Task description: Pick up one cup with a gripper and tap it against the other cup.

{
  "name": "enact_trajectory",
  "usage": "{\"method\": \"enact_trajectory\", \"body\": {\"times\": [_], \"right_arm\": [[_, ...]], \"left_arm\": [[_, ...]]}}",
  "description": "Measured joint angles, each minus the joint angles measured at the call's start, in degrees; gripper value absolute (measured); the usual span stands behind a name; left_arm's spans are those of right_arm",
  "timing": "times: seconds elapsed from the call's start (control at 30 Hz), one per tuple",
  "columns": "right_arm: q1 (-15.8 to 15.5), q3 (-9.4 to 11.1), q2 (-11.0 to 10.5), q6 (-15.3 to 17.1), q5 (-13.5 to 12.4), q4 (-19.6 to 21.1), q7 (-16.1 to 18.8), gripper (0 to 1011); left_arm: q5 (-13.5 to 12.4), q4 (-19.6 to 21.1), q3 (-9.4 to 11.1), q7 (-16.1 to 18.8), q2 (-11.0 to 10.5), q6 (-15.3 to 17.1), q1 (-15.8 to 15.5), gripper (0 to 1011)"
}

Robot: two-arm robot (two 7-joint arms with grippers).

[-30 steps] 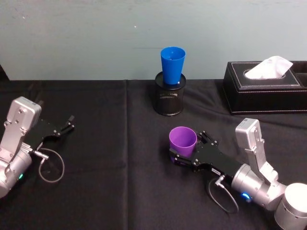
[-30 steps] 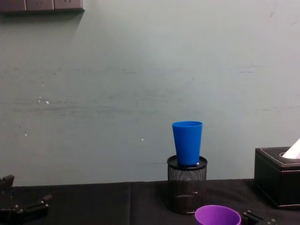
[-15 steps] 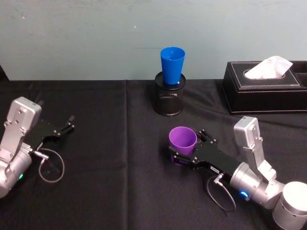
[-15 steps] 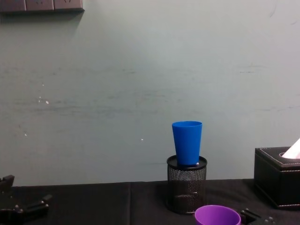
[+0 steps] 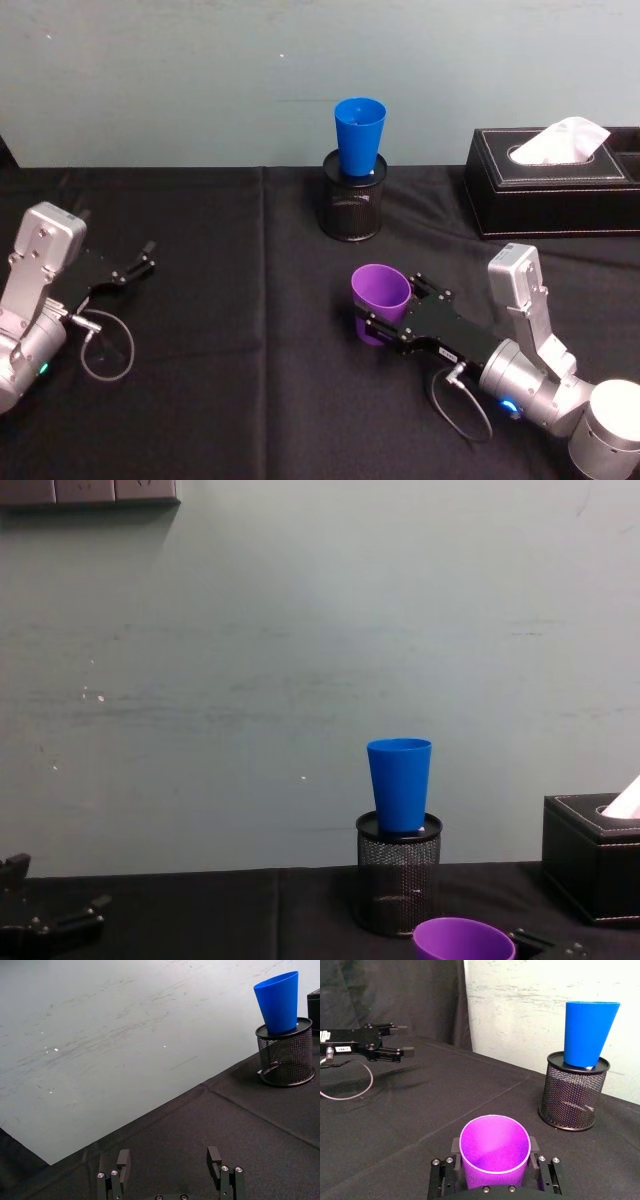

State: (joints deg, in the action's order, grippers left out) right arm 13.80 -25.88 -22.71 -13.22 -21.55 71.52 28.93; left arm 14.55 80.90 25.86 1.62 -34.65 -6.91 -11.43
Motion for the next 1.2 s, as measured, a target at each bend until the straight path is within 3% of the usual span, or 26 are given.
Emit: {"method": "enact_trajectory", "body": {"times": [0.13, 0.3, 0.5, 0.57, 0.73, 1.2], "right_arm": [[-0.15, 0.13, -0.09, 0.04, 0.01, 0.4, 0.04, 750], [-1.07, 1.12, -1.21, 2.69, 0.5, 4.84, -0.18, 733], [-1.84, 3.02, -3.48, 9.07, 0.27, 12.22, -0.66, 726], [-1.84, 3.93, -4.45, 12.54, -0.66, 15.2, -0.85, 726], [-1.41, 5.14, -5.63, 16.7, -2.39, 18.65, -1.16, 726], [-0.2, 5.37, -6.81, 19.19, -4.53, 21.55, -1.46, 726]], "left_arm": [[0.0, 0.0, 0.0, 0.0, 0.0, 0.0, 0.0, 1000], [0.0, 0.0, 0.0, 0.0, 0.0, 0.0, 0.0, 1000], [0.0, 0.0, 0.0, 0.0, 0.0, 0.0, 0.0, 1000], [0.0, 0.0, 0.0, 0.0, 0.0, 0.0, 0.0, 1000], [0.0, 0.0, 0.0, 0.0, 0.0, 0.0, 0.0, 1000], [0.0, 0.0, 0.0, 0.0, 0.0, 0.0, 0.0, 1000]]}}
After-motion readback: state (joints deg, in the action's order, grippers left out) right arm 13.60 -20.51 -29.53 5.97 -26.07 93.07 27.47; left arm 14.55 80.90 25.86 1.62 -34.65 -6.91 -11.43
